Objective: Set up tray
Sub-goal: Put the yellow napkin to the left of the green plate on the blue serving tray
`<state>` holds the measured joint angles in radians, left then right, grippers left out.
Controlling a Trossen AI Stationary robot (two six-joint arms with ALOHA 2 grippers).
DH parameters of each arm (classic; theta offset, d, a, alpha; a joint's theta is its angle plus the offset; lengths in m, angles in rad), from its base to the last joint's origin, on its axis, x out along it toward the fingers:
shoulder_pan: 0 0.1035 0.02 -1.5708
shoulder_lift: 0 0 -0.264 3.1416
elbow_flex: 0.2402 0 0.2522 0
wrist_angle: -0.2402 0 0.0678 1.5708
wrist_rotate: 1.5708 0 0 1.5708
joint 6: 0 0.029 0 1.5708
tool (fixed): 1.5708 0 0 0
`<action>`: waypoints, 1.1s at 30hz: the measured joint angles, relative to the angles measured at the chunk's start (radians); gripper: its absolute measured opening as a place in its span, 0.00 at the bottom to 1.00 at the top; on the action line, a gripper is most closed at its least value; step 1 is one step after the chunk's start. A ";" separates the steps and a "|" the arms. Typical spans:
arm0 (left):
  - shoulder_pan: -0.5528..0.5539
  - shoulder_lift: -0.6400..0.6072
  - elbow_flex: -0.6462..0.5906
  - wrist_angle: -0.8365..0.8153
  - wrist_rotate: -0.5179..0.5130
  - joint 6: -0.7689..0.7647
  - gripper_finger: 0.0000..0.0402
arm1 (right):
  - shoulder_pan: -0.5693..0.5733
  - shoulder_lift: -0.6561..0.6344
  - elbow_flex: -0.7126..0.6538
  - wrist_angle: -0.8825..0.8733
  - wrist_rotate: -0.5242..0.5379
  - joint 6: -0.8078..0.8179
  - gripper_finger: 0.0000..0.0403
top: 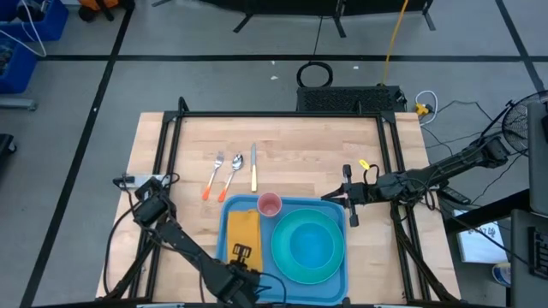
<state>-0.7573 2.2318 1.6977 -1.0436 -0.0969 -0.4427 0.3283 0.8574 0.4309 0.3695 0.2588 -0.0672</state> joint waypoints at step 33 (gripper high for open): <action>-0.009 -0.210 -0.005 0.059 -0.060 -0.093 0.46 | 0.000 0.000 0.000 0.000 -0.002 0.002 0.00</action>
<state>-0.7662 2.0218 1.6924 -0.9844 -0.1567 -0.5361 0.3279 0.8577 0.4309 0.3691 0.2569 -0.0650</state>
